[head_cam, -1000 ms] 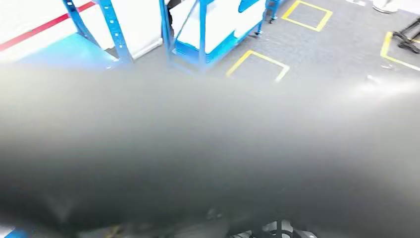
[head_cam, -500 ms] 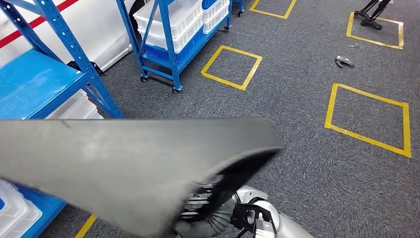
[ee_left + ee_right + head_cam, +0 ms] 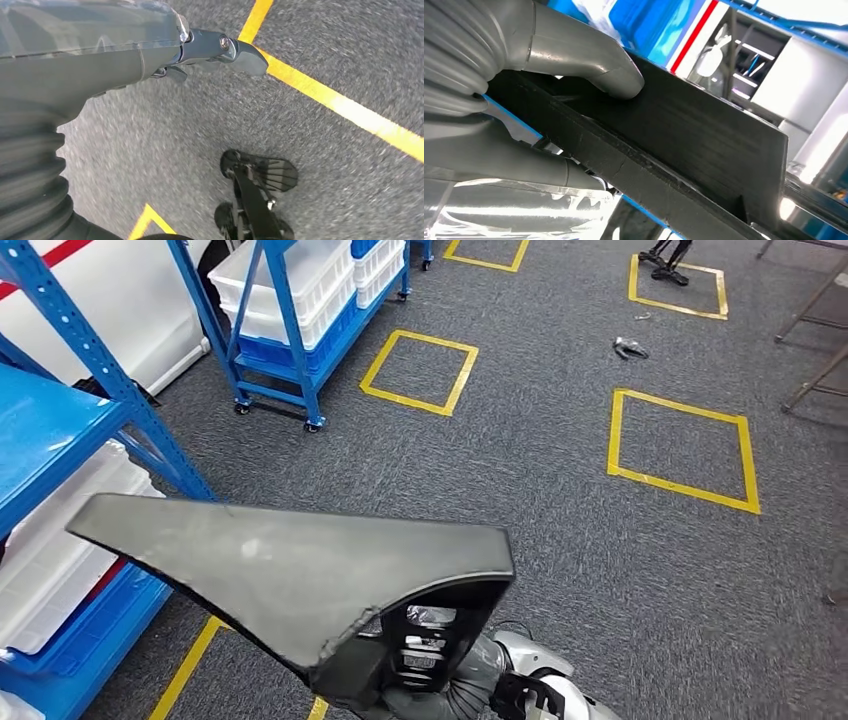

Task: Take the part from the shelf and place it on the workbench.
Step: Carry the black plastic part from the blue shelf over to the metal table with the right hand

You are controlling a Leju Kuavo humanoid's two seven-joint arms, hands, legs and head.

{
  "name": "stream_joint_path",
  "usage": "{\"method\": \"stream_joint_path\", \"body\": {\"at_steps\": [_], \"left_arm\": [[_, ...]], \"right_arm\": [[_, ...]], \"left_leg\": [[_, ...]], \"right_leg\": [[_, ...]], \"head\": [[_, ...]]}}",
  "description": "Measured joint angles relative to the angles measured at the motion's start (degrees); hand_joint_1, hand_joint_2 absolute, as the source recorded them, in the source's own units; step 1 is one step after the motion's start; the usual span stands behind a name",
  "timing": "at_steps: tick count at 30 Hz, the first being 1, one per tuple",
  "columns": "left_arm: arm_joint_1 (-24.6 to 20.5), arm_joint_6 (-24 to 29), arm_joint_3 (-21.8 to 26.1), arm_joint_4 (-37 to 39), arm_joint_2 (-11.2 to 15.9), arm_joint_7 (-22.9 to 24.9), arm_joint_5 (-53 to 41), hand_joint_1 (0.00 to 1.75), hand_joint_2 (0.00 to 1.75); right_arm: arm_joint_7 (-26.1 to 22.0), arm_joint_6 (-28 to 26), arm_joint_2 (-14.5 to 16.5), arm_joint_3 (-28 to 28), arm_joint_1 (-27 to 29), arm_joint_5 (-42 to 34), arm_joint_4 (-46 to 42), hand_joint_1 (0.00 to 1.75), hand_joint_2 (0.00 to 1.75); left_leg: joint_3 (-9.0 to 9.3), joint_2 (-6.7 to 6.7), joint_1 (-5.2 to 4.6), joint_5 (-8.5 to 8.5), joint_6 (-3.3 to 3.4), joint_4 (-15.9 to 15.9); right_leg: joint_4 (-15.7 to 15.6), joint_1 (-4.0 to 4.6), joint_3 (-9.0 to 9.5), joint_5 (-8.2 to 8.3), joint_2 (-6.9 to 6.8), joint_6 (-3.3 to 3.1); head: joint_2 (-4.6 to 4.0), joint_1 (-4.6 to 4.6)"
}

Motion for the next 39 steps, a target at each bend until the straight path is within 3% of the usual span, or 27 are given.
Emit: {"method": "stream_joint_path", "body": {"at_steps": [1,4,6,8,9,11,13,14,15,16,17,19,21,22,24,26,28,29,30,31,33,35,37,39], "left_arm": [[-0.1,-0.1,-0.2,0.0,0.0,0.0,-0.4,0.00,1.75],[-0.3,-0.5,-0.6,0.0,0.0,0.0,-1.3,0.00,1.75],[-0.3,-0.7,-0.7,0.0,0.0,-0.1,-1.6,0.00,1.75],[-0.5,-0.9,-0.6,0.0,0.0,-0.3,-1.7,0.00,1.75],[-0.6,-1.0,-0.6,0.0,-0.1,-0.4,-1.8,0.00,1.75],[-0.9,-1.0,-0.7,0.0,-0.3,-0.6,-1.8,0.00,1.75],[-0.8,-1.0,-0.6,0.0,-0.5,-0.8,-1.7,0.00,1.75],[-0.7,-1.0,-0.6,0.0,-0.5,-0.9,-1.6,0.00,1.75],[-0.7,-0.9,-0.6,0.0,-0.6,-1.1,-1.4,0.00,1.75],[-0.7,-0.9,-0.5,0.0,-0.6,-1.2,-1.2,0.00,1.75],[-0.7,-0.8,-0.4,0.0,-0.6,-1.3,-1.0,0.00,1.75],[-0.8,-0.6,0.0,0.0,-0.7,-1.6,-0.6,0.00,1.75],[-0.8,-0.3,0.5,0.0,-0.6,-1.7,-0.6,0.00,1.75],[-0.8,-0.1,0.7,0.0,-0.6,-1.6,-0.7,0.00,1.75],[-0.9,0.3,0.9,0.0,-0.5,-1.1,-1.0,0.00,1.75],[-1.1,0.7,1.0,0.0,-0.4,-0.5,-1.1,0.00,1.75],[-1.1,0.8,1.4,0.0,-0.1,-0.2,-0.9,0.00,1.75],[-1.0,0.8,1.7,0.0,0.1,-0.1,-0.7,0.00,1.75],[-0.9,0.7,2.1,0.0,0.2,0.0,-0.5,0.00,1.75],[-0.8,0.7,2.5,0.0,0.4,0.0,-0.3,0.00,1.75],[-0.8,0.5,3.1,-0.1,0.6,-0.1,-0.2,0.00,1.75],[-0.9,0.1,3.7,-0.2,0.8,-0.5,-0.1,0.00,1.75],[-0.9,-0.5,4.1,-0.3,1.0,-1.0,-0.1,0.00,1.75],[-1.1,-0.8,4.6,-0.3,1.2,-1.4,0.0,0.00,1.75]], "right_arm": [[0.0,0.2,0.0,-0.4,0.8,0.0,-0.5,1.66,1.75],[0.0,0.2,-0.2,-1.6,2.6,-1.8,-3.1,1.66,1.75],[0.0,0.0,-0.4,-1.9,2.9,-4.3,-5.1,1.66,1.75],[-0.1,0.2,-0.7,-2.0,2.9,-6.6,-6.8,1.66,1.75],[-0.1,0.5,-0.8,-2.0,2.9,-7.4,-7.5,1.66,1.75],[-0.1,1.1,-1.0,-2.0,2.7,-8.7,-8.7,1.66,1.75],[-0.2,1.9,-1.1,-2.0,2.4,-9.3,-9.4,1.66,1.75],[-0.2,2.2,-1.1,-2.0,2.3,-9.5,-9.6,1.66,1.75],[-0.2,2.4,-1.2,-2.0,2.3,-9.5,-9.7,1.66,1.75],[-0.2,2.5,-1.2,-2.0,2.3,-9.5,-9.8,1.66,1.75],[-0.2,2.6,-1.3,-2.0,2.2,-9.5,-9.8,1.66,1.75],[-0.2,2.9,-1.3,-2.0,2.1,-9.2,-10.0,1.66,1.75],[-0.1,3.3,-1.3,-1.9,1.9,-8.7,-10.1,1.66,1.75],[-0.1,3.5,-1.3,-1.9,1.9,-8.5,-10.0,1.66,1.75],[-0.1,3.9,-1.3,-1.9,1.9,-8.3,-10.0,1.66,1.75],[0.0,4.5,-1.3,-1.9,1.8,-8.4,-10.0,1.66,1.75],[0.0,5.3,-1.3,-1.9,1.8,-8.8,-9.8,1.66,1.75],[0.0,5.8,-1.3,-1.8,1.8,-9.0,-9.6,1.66,1.75],[0.0,6.2,-1.3,-1.8,1.8,-9.2,-9.4,1.66,1.75],[0.0,6.4,-1.3,-1.7,1.8,-9.2,-9.2,1.66,1.75],[0.0,6.5,-1.2,-1.4,1.8,-9.3,-8.8,1.66,1.75],[0.0,6.5,-1.2,-1.2,1.4,-9.4,-8.5,1.66,1.75],[0.0,6.4,-1.0,-0.9,0.8,-9.5,-8.2,1.66,1.75],[0.0,6.7,-0.8,-0.5,0.6,-9.9,-7.8,1.66,1.75]], "left_leg": [[0.02,0.62,-0.01,-0.10,-0.04,0.0],[0.30,2.10,-0.17,-0.62,-0.61,0.3],[0.45,2.99,-0.40,-0.94,-1.20,0.5],[0.73,4.05,-0.50,-1.16,-1.72,0.4],[0.87,3.89,-0.41,-1.48,-1.99,0.6],[-0.06,1.80,-0.19,-3.51,-2.45,3.3],[-3.36,-0.68,-0.02,-7.07,-2.66,10.4],[-5.22,-1.12,0.01,-8.42,-2.71,14.1],[-6.47,-1.29,0.02,-8.75,-2.74,16.4],[-6.82,-1.37,0.06,-7.97,-2.72,16.6],[-6.09,-1.57,0.13,-6.18,-2.67,14.6],[-2.97,-3.56,0.39,-2.13,-2.54,7.1],[-0.88,-5.62,0.59,-0.55,-2.31,2.3],[-0.65,-5.86,0.52,-0.66,-2.06,1.7],[-0.59,-4.74,0.46,-0.38,-1.32,1.4],[-0.50,-3.56,0.49,-0.02,-0.56,0.9],[-0.53,-2.36,0.32,0.07,-0.14,0.7],[-0.57,-1.67,0.19,0.04,-0.03,0.7],[-0.58,-0.96,0.08,-0.01,0.04,0.7],[-0.55,-0.27,-0.03,-0.07,0.08,0.7],[-0.36,0.86,-0.23,-0.21,0.06,0.7],[-0.13,1.80,-0.53,-0.42,-0.15,0.7],[-0.01,2.80,-0.74,-0.58,-0.57,0.7],[0.19,3.58,-0.79,-0.76,-1.17,0.6]], "right_leg": [[-0.7,-0.14,0.43,0.94,-0.23,0.09],[-11.3,-0.04,6.12,5.66,-2.69,-0.11],[-15.1,0.41,7.96,6.32,-3.79,-0.57],[-15.3,0.52,7.90,6.35,-2.79,-1.08],[-15.6,0.39,8.02,6.46,-2.23,-1.33],[-16.0,0.05,8.39,6.67,-1.26,-1.96],[-16.1,0.00,8.52,6.71,-0.27,-2.34],[-16.1,0.02,8.52,6.72,0.34,-2.41],[-16.0,0.03,8.53,6.71,1.01,-2.42],[-15.9,0.03,8.55,6.70,1.69,-2.41],[-15.8,0.01,8.59,6.67,2.38,-2.37],[-15.5,0.05,8.61,6.50,3.62,-2.08],[-15.2,0.08,8.29,6.44,4.77,-1.52],[-15.1,0.05,8.07,6.53,5.31,-1.15],[-15.0,-0.18,7.73,6.65,5.81,-0.44],[-12.8,-0.11,6.70,5.08,3.58,0.06],[-6.6,-0.05,3.79,1.54,0.70,0.35],[-2.9,-0.09,2.09,-0.01,0.15,0.44],[-0.4,-0.12,0.92,-0.74,-0.12,0.47],[0.3,-0.13,0.69,-0.42,-0.28,0.41],[-4.9,0.06,3.55,2.88,-1.12,-0.09],[-12.4,0.70,7.50,5.44,-3.36,-0.94],[-15.5,1.30,8.84,5.75,-4.37,-1.53],[-16.0,1.16,8.88,6.06,-3.28,-1.95]], "head": [[0.00,0.01],[0.00,0.04],[0.00,0.08],[0.00,0.10],[0.00,0.11],[0.00,0.09],[0.00,0.08],[0.00,0.08],[0.00,0.08],[0.00,0.08],[0.00,0.08],[0.00,0.08],[0.00,0.19],[0.00,0.25],[0.00,0.31],[0.00,0.58],[0.00,0.92],[0.00,0.99],[0.00,1.00],[0.00,1.00],[0.00,1.01],[0.00,1.02],[0.00,1.04],[0.01,1.07]]}}
